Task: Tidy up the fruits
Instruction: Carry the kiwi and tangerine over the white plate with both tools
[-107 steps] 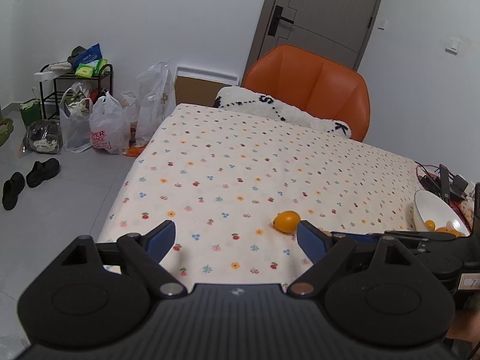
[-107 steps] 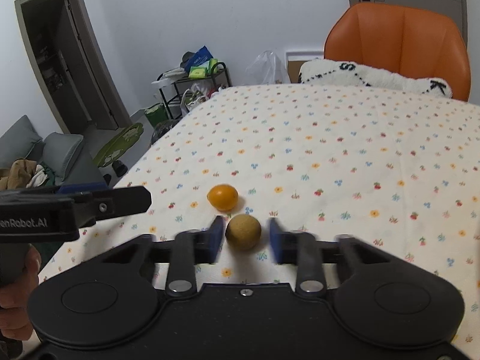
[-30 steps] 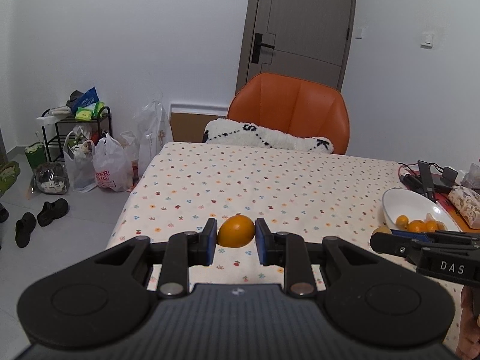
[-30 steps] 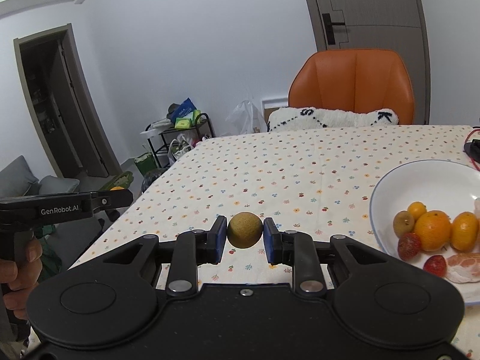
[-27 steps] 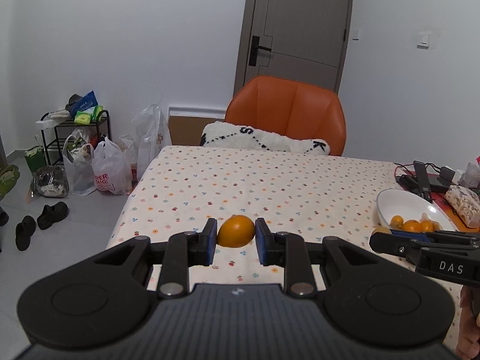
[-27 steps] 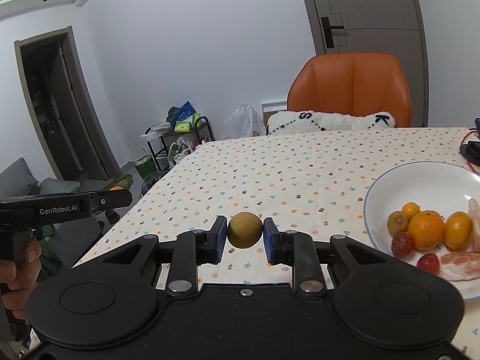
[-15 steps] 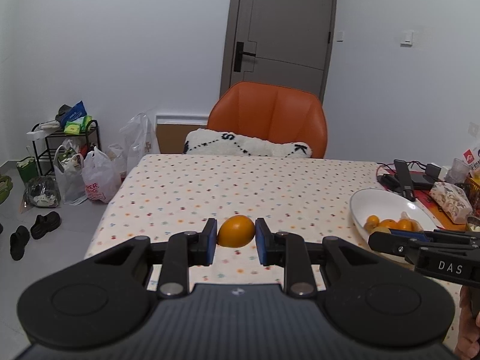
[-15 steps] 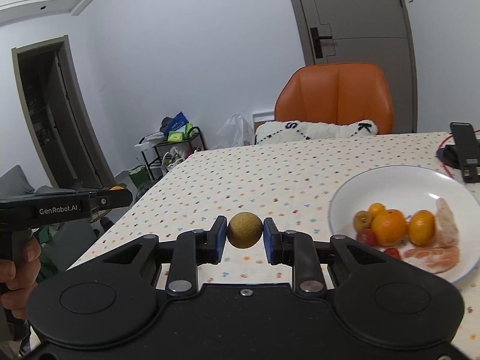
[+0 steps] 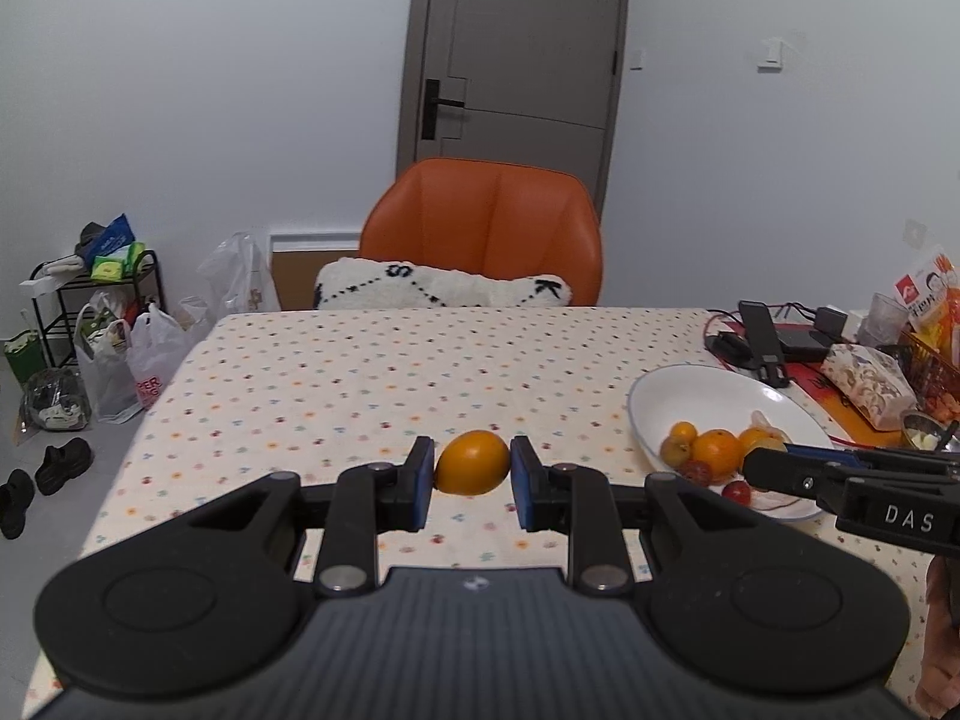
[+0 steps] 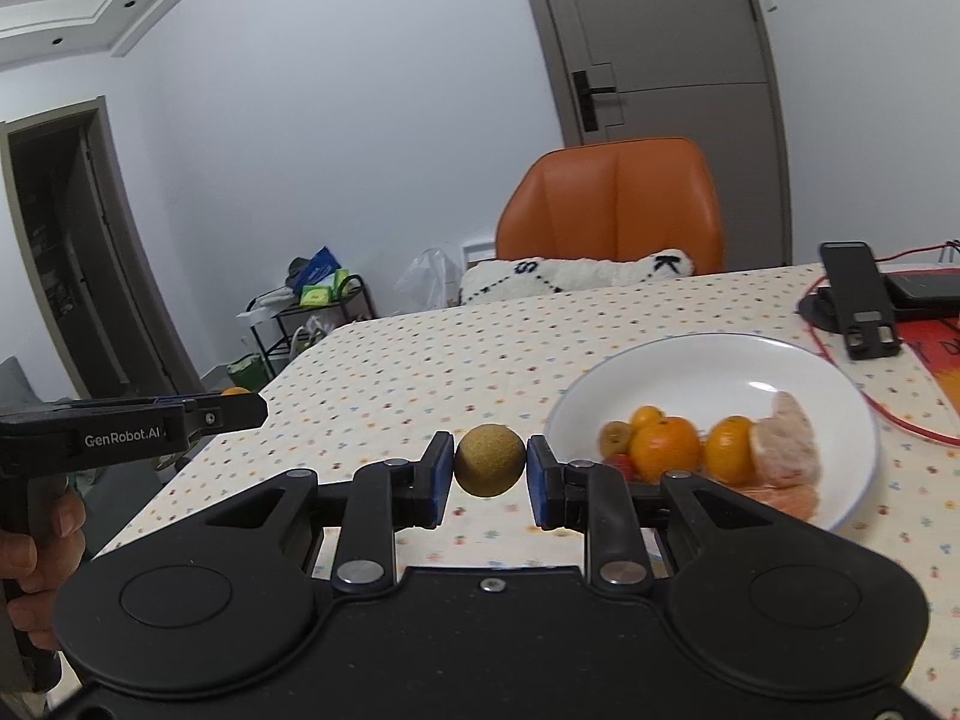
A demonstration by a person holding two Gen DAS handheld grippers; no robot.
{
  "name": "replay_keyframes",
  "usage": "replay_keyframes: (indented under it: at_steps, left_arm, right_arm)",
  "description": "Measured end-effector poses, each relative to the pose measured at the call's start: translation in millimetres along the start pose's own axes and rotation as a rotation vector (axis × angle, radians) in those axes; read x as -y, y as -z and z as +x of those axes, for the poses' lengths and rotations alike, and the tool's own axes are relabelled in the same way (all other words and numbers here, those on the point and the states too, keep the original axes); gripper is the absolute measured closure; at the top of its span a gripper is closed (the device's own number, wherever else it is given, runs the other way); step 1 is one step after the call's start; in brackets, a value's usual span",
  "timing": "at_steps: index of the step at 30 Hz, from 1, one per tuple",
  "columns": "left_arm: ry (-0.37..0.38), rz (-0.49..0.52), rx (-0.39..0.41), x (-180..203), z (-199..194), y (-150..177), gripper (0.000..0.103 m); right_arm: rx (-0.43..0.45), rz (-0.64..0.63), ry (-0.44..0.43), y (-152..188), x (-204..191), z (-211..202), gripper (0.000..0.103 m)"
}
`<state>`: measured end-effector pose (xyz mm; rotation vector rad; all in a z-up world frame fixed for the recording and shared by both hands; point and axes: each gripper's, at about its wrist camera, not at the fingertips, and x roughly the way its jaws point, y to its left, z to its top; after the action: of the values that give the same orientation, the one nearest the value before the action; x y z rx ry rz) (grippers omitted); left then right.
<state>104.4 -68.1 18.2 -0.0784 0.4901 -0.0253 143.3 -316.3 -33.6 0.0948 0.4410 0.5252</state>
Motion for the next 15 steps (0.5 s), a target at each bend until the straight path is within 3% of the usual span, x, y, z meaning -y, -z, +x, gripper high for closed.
replay_keyframes:
  at_steps: [15]
  left_arm:
    - [0.094, 0.061, -0.045, 51.3, 41.6, -4.7, 0.078]
  right_arm:
    - [0.009, 0.063, 0.1, 2.1, 54.8, -3.6, 0.078]
